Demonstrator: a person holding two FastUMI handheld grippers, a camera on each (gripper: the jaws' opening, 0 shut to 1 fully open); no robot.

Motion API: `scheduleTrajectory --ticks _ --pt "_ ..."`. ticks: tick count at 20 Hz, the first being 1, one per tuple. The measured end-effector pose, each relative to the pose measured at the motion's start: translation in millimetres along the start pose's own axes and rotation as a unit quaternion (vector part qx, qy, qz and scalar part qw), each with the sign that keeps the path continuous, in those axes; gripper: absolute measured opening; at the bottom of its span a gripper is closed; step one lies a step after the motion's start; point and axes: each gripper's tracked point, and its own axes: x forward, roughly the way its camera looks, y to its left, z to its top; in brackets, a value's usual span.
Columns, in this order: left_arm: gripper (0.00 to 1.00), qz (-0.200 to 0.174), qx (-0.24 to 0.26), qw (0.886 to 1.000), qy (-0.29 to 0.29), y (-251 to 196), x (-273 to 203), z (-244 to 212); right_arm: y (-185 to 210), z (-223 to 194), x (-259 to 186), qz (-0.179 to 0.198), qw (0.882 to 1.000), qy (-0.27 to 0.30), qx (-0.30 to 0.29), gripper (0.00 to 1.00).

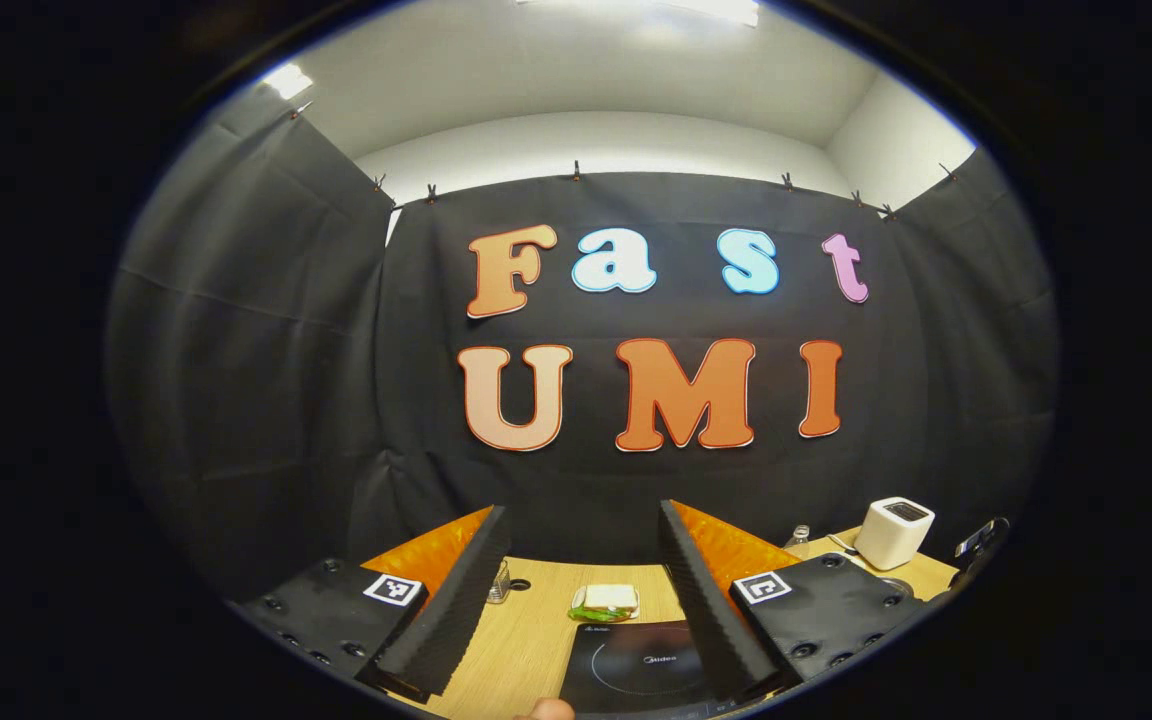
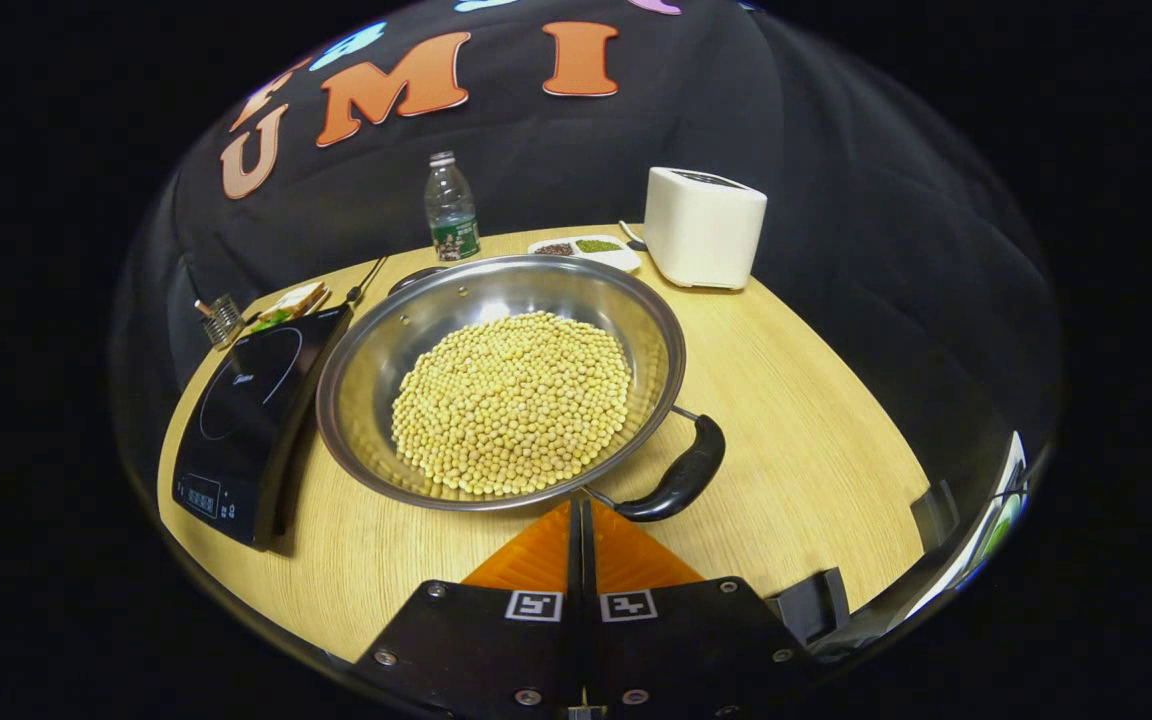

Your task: First push the handle of the pot to place it horizontally, then grasp the pot with both hands and set it on the induction cooktop.

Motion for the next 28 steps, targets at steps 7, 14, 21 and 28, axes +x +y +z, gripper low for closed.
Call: scheduleTrajectory --ticks 7,14,21,28 --pt "0.99 -0.004 0.000 1.000 0.006 -5.2 7.3 -4.4 -20.5 12.6 17.2 -0.018 1.000 0.000 0.020 0.00" --pt "0.99 -0.006 -0.003 1.000 0.015 -8.2 16.7 -13.1 -45.5 24.1 39.0 -0.047 0.998 0.006 0.049 0.00" --pt "0.98 -0.016 -0.001 0.999 0.033 -23.5 30.9 -29.4 -55.8 33.1 49.4 -0.056 0.994 0.013 0.097 0.00" --pt "0.97 -0.023 -0.006 0.998 0.059 -34.7 46.7 -56.2 -77.3 50.8 68.4 -0.068 0.992 0.019 0.109 0.00"
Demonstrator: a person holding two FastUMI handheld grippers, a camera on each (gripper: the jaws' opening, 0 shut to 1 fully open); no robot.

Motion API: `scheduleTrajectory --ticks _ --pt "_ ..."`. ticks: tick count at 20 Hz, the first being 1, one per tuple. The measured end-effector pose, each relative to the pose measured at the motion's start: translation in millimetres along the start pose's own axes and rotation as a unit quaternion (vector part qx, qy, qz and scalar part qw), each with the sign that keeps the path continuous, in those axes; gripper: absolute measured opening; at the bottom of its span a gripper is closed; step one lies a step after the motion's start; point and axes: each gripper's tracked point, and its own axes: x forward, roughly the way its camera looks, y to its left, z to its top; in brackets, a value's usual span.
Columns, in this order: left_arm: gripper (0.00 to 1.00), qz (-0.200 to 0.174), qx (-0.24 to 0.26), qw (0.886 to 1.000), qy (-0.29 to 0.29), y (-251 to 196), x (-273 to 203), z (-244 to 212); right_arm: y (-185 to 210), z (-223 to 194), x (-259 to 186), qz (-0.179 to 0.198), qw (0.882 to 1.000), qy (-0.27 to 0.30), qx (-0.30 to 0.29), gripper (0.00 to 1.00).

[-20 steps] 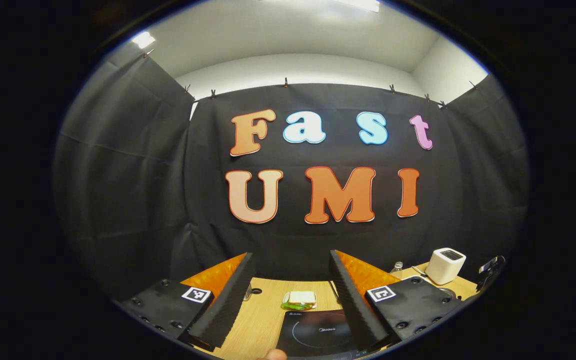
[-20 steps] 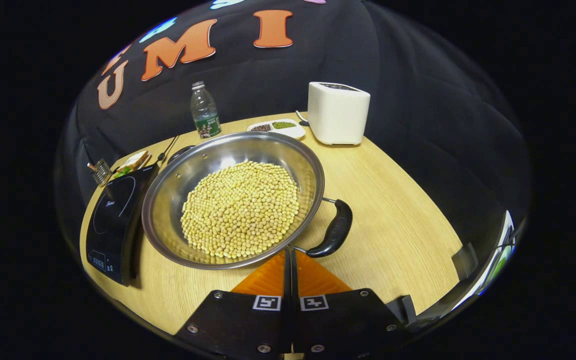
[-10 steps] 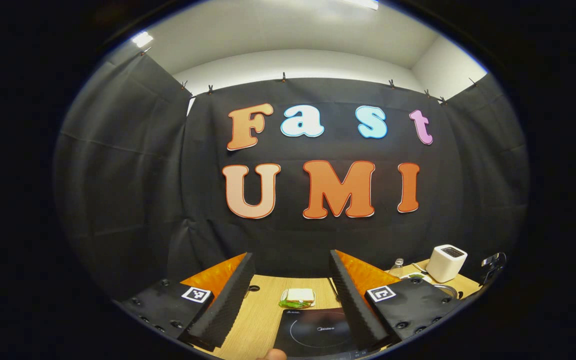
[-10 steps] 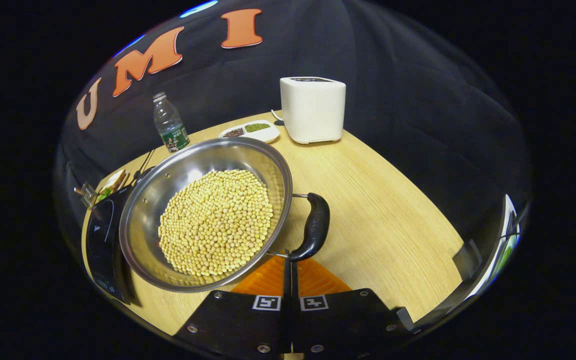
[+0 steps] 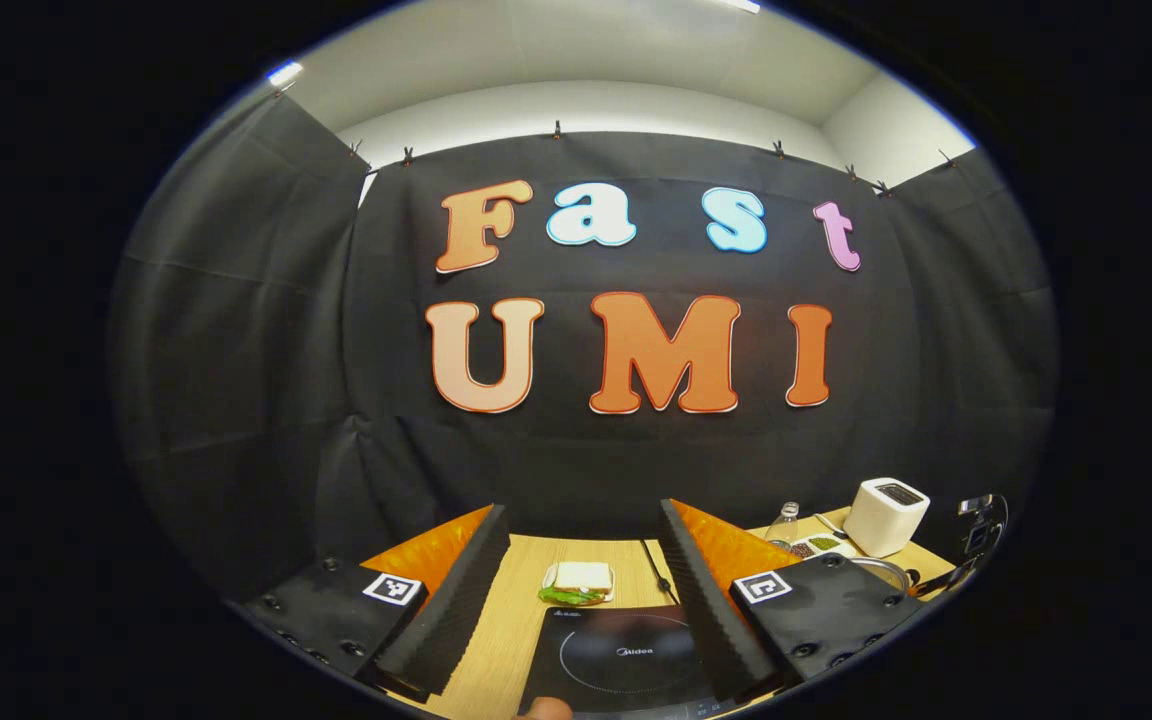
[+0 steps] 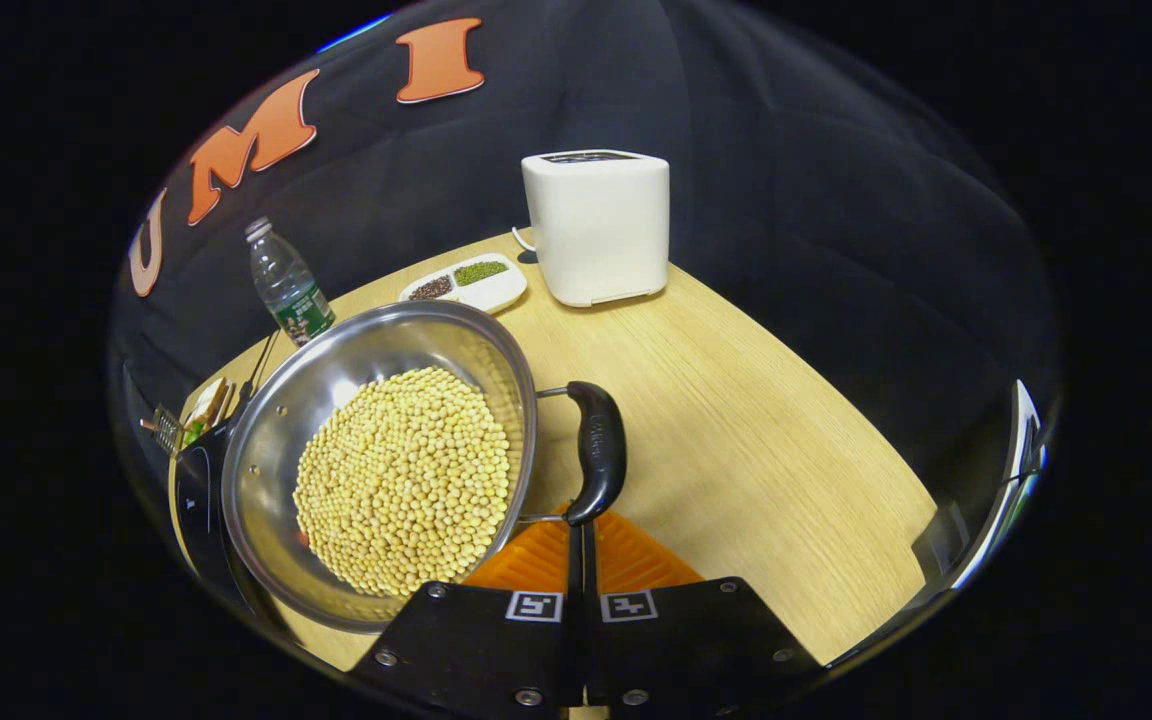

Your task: First push the handle of the pot to place it horizontally, then grasp the pot with both hands and set it on the induction cooktop.

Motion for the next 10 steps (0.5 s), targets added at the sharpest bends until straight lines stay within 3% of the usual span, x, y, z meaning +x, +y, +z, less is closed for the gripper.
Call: scheduleTrajectory --ticks 10 --pt "0.99 -0.042 0.006 0.995 0.087 -53.5 35.7 -97.1 -6.7 36.5 29.3 -0.019 0.999 -0.010 -0.036 0.00"
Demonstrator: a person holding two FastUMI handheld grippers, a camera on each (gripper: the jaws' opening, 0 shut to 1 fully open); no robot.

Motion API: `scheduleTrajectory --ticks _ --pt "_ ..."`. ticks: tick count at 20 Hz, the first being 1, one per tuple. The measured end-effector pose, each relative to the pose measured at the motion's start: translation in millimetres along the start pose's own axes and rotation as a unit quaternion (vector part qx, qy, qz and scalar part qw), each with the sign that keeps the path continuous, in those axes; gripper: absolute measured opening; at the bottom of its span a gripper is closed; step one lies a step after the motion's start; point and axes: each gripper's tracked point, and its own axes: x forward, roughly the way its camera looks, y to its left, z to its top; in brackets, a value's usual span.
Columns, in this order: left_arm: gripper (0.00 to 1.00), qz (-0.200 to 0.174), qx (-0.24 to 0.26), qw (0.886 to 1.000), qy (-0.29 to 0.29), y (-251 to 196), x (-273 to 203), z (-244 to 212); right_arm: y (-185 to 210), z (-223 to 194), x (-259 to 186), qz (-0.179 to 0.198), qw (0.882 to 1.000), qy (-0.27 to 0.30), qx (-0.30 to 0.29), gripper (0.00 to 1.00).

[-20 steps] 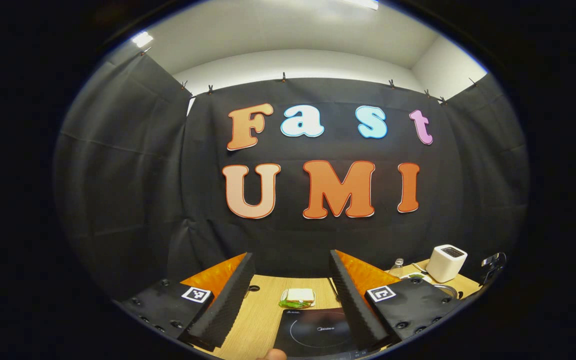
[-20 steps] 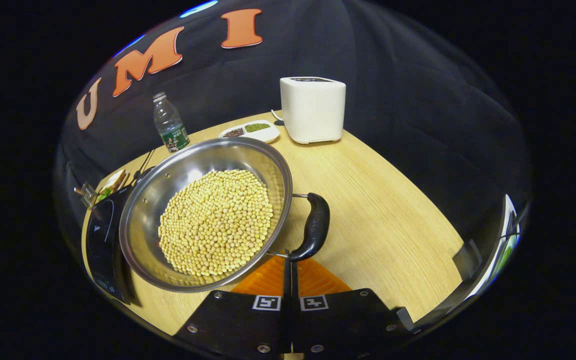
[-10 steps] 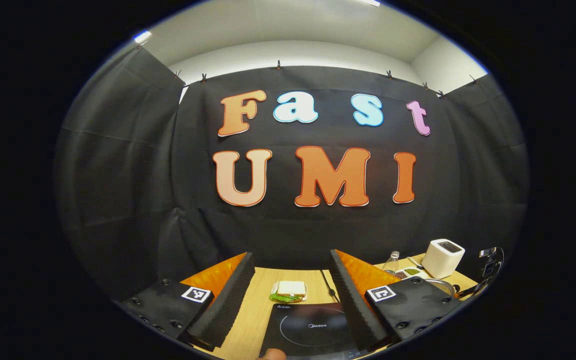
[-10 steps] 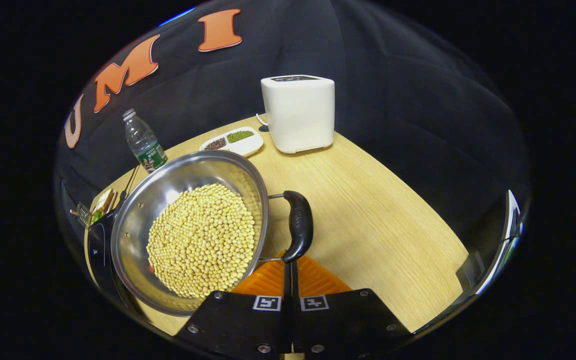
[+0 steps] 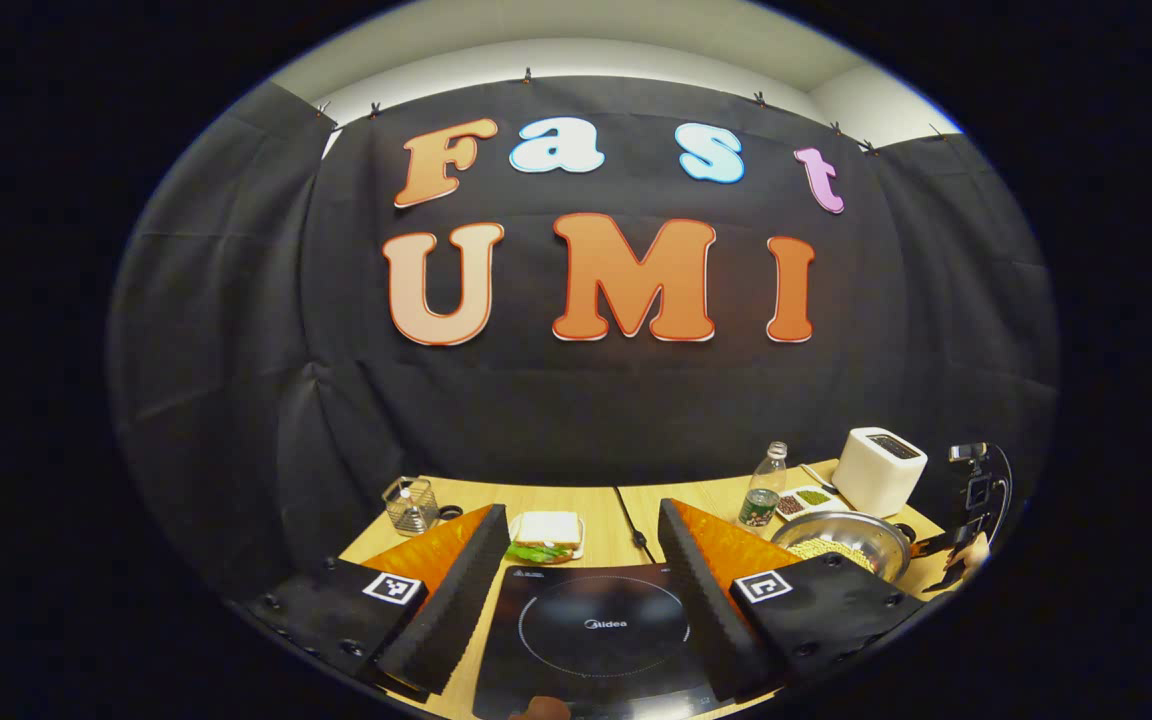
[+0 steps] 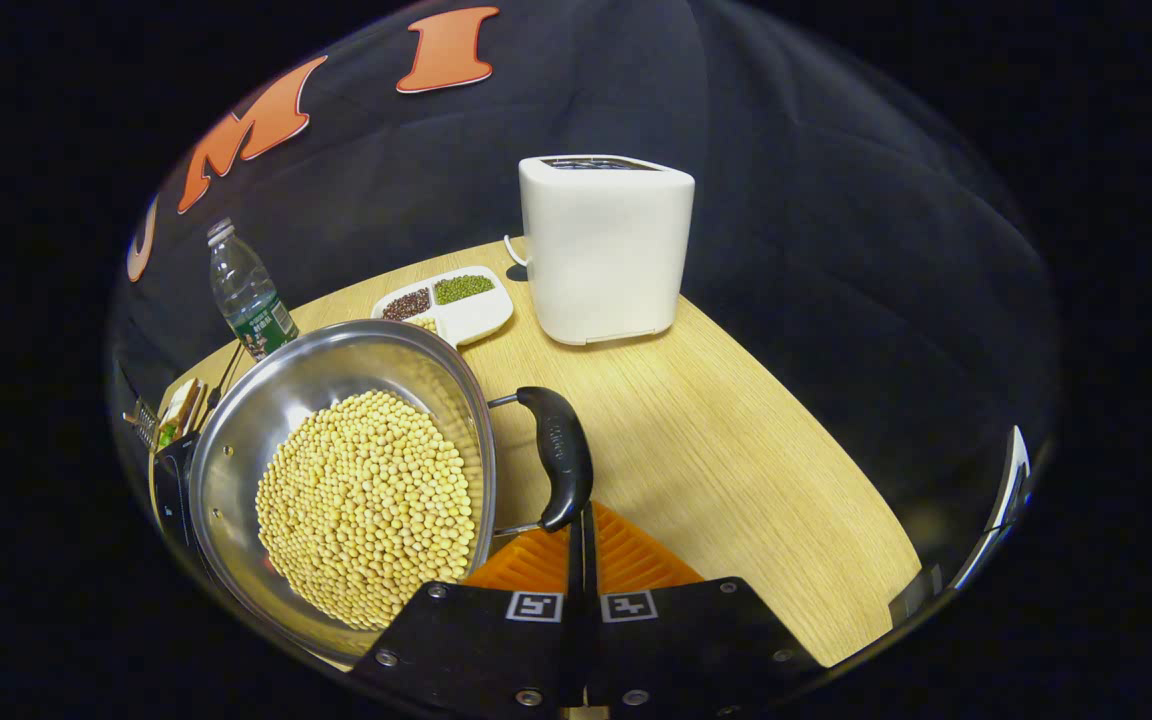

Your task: First push the handle of the pot to place it horizontally, then grasp the pot with both hands and set it on the induction cooktop.

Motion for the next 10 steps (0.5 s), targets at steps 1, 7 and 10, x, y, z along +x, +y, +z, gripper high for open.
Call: scheduleTrajectory --ticks 1,7,10 --pt "0.98 -0.006 -0.003 1.000 0.010 -7.3 7.3 -11.5 -1.3 4.4 2.5 0.001 1.000 -0.003 0.000 0.00" --pt "0.99 -0.057 -0.071 0.992 0.085 -69.8 50.5 -72.3 2.0 9.8 1.8 0.004 1.000 -0.006 -0.012 0.00" --pt "0.99 -0.071 -0.084 0.988 0.109 -96.9 73.3 -96.2 -10.8 17.0 -9.0 -0.011 0.999 -0.028 -0.025 0.00"
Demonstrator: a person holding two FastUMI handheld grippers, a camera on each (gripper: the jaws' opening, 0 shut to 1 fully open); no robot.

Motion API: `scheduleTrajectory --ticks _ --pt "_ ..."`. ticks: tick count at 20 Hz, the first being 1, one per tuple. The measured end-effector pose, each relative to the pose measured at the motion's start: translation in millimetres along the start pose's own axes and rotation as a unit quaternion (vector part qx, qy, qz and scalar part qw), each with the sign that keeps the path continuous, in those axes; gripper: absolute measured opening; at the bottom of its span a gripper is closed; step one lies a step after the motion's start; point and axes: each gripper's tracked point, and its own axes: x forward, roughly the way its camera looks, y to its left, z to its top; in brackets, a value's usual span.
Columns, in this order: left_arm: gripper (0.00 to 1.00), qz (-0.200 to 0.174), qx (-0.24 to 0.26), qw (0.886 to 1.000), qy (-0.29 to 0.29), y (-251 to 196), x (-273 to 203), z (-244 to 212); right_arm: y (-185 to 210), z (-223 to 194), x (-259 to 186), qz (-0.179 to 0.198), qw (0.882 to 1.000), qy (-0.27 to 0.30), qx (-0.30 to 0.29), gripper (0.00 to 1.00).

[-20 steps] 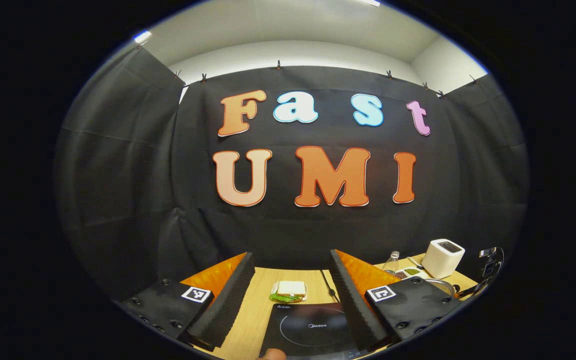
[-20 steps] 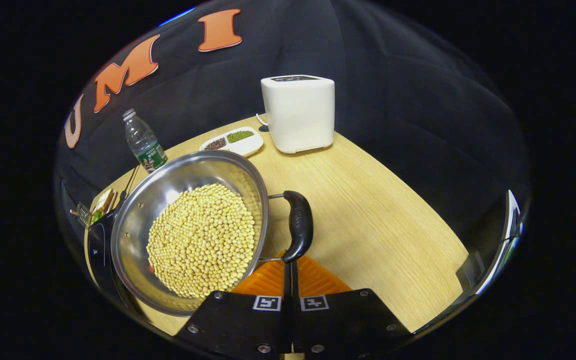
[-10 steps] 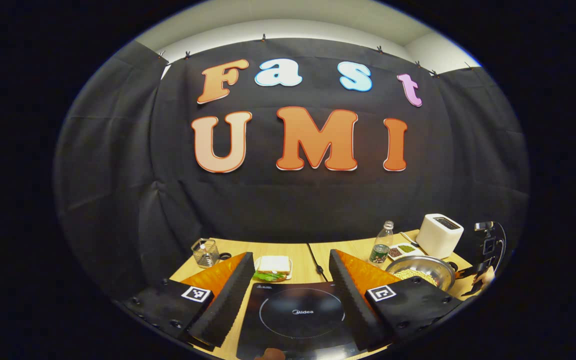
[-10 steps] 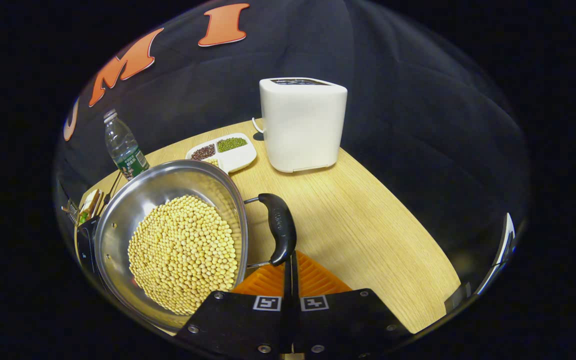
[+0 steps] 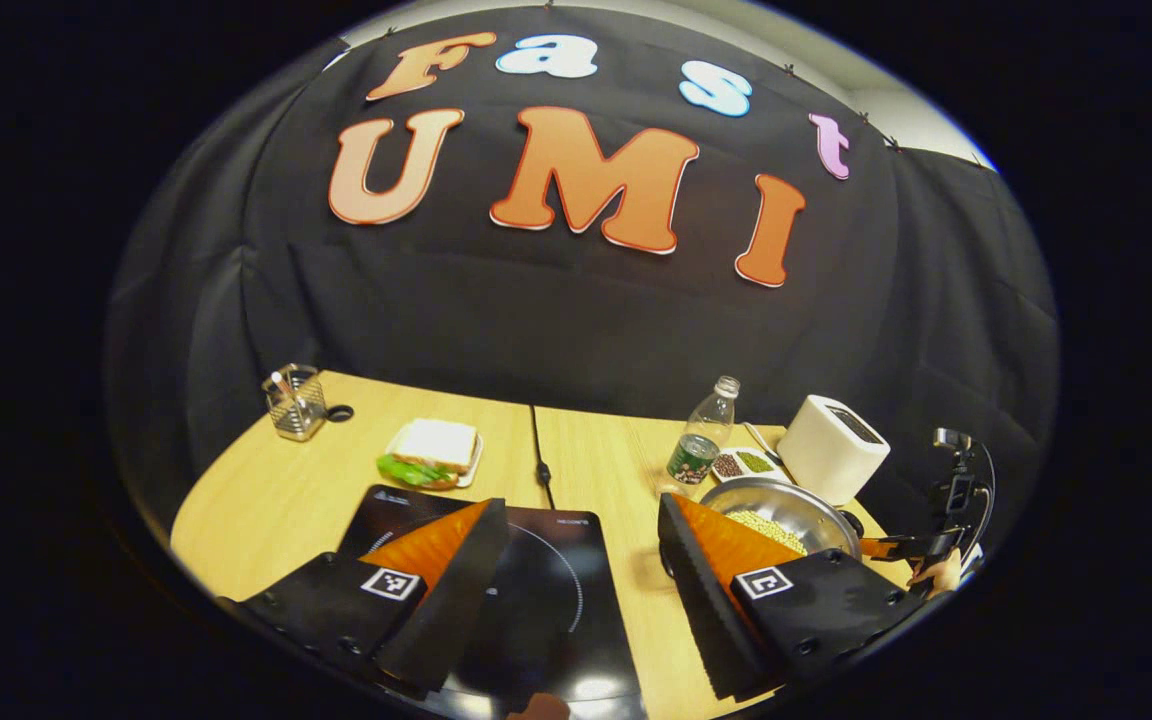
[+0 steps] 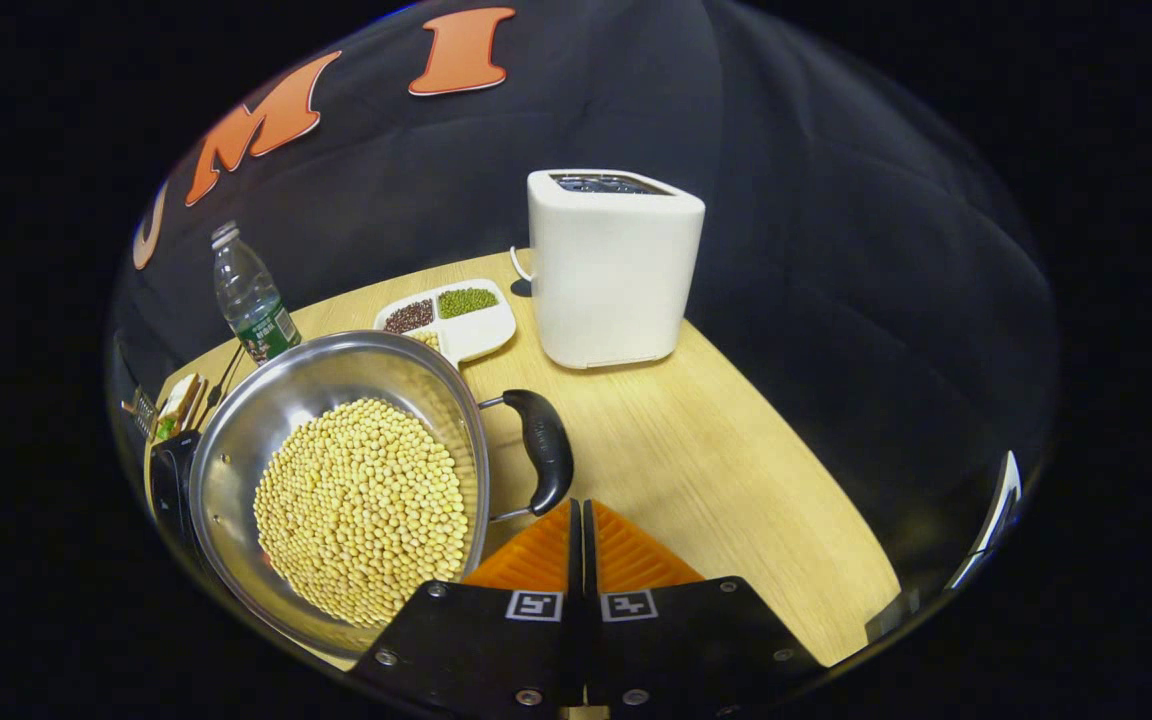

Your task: First push the handle of the pot to place it horizontally, then grasp the pot with both hands and set it on the induction cooktop.

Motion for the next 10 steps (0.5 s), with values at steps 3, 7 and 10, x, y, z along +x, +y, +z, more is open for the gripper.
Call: scheduleTrajectory --ticks 3,7,10 --pt "0.99 -0.007 0.012 1.000 0.009 -17.1 22.9 -16.4 -6.3 17.2 -14.9 0.003 0.999 -0.036 -0.004 0.00" --pt "0.99 -0.023 0.028 0.999 0.018 -47.1 45.9 -34.9 4.2 39.5 -22.6 0.029 0.996 -0.077 -0.015 0.04" --pt "0.99 -0.035 0.042 0.998 0.024 -71.2 62.6 -50.0 17.1 48.2 -19.3 0.044 0.994 -0.096 -0.039 0.23"
